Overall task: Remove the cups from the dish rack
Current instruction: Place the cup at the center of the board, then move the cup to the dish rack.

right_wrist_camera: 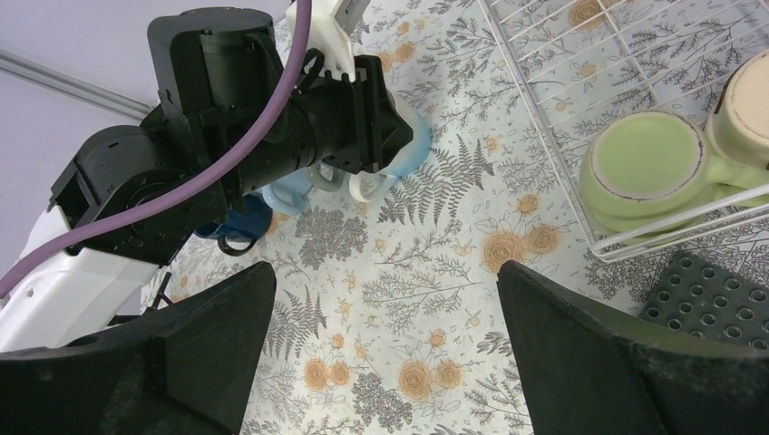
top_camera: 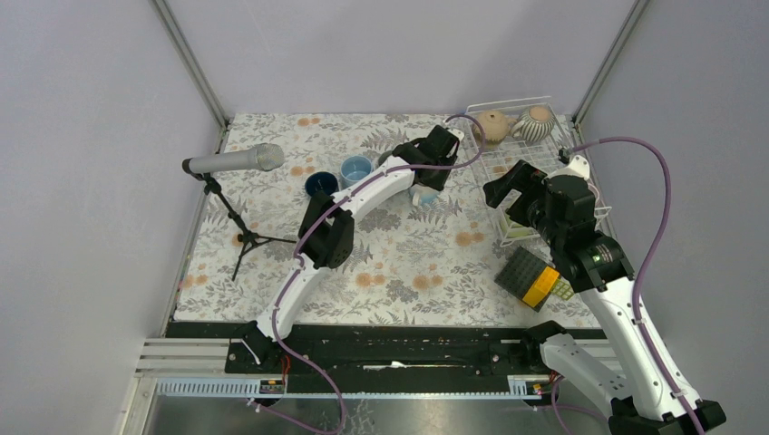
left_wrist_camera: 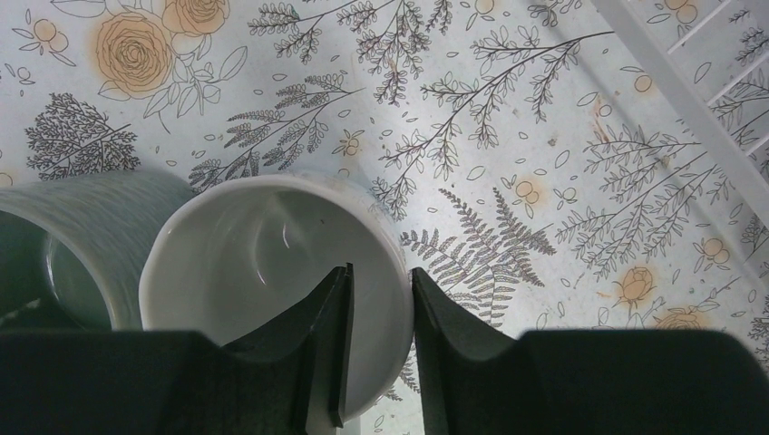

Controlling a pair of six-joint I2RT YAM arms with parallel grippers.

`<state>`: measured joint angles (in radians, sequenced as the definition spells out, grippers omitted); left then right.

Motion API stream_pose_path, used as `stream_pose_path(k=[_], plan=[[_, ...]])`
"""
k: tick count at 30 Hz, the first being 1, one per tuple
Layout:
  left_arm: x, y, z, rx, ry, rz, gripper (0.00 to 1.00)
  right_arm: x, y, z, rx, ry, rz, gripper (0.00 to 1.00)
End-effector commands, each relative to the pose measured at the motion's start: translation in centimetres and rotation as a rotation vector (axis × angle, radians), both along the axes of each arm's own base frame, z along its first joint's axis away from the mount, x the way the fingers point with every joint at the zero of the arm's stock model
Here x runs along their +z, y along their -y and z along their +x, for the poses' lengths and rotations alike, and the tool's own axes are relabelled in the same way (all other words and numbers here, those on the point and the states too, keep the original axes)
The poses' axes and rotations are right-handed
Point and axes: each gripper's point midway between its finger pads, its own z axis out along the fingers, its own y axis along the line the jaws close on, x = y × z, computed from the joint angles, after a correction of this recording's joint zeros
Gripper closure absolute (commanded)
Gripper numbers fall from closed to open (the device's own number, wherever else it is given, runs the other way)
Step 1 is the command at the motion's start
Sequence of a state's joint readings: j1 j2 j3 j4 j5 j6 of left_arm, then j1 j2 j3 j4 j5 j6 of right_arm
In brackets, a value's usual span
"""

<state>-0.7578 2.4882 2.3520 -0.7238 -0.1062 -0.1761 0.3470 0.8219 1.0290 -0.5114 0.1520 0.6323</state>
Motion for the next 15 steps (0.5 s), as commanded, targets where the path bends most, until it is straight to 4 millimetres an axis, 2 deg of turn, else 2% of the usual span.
stream_pose_path(k=[1,7,15], plan=[[5.4,1.9,1.2,-0.029,0.081,-0.134,0.57,0.5,0.0,-0.1,0.01,0.012,-0.012,0.01],[9.6,2.7,0.9,-0.049,0.122,-0.221,0.43,0.6,0.2,0.0,0.002,0.003,-0.027,0.0],[13.4,2.8,-0.4,-0.066,0.158,-0.265,0.09,0.3,0.5,0.4,-0.021,-0.039,-0.055,0.0]])
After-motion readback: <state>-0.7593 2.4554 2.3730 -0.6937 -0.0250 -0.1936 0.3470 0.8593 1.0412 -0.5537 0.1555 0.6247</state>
